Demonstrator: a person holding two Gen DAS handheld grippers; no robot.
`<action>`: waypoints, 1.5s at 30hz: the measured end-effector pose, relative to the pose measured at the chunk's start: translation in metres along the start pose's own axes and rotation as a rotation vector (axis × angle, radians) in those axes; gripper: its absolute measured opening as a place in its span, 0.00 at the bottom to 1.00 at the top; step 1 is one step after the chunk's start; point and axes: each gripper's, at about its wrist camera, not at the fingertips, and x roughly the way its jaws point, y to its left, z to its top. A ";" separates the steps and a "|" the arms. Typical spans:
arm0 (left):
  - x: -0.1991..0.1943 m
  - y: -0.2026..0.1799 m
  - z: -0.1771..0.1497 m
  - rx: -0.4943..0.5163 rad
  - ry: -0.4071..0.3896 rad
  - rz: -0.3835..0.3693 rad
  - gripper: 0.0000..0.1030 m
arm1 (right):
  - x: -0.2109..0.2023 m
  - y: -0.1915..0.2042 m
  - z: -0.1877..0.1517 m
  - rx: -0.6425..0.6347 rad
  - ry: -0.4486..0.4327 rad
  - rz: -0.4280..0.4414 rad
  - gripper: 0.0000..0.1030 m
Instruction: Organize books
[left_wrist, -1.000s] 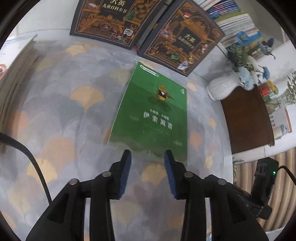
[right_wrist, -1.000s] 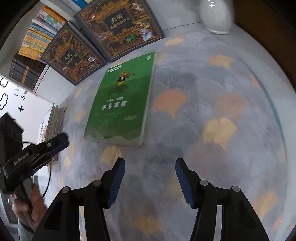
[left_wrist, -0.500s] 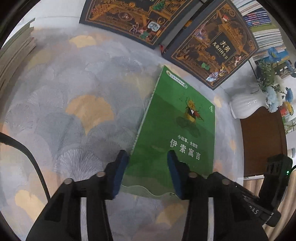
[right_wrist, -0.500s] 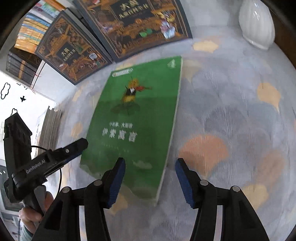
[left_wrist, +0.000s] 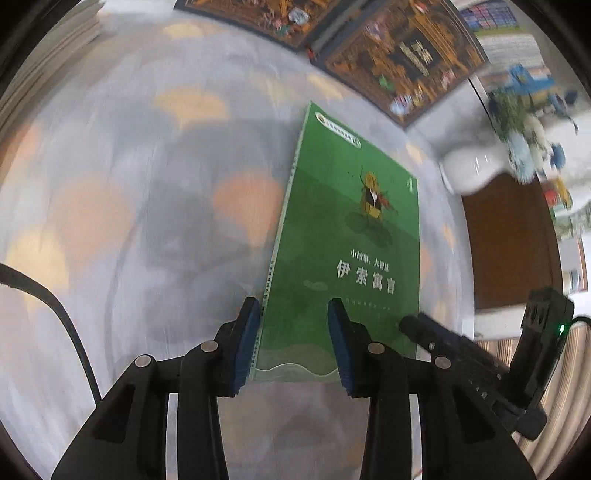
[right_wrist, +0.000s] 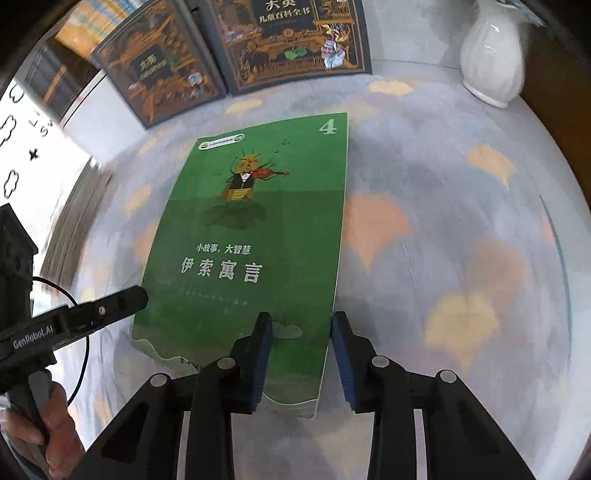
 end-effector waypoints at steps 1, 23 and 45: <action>-0.002 0.001 -0.013 0.002 0.006 -0.003 0.33 | -0.005 -0.002 -0.012 -0.001 0.006 0.004 0.33; -0.030 0.007 -0.130 -0.073 0.030 -0.043 0.59 | -0.054 -0.030 -0.147 0.054 0.121 0.143 0.48; -0.030 0.006 -0.136 -0.136 -0.004 -0.010 0.52 | -0.063 -0.024 -0.166 -0.036 0.029 0.011 0.26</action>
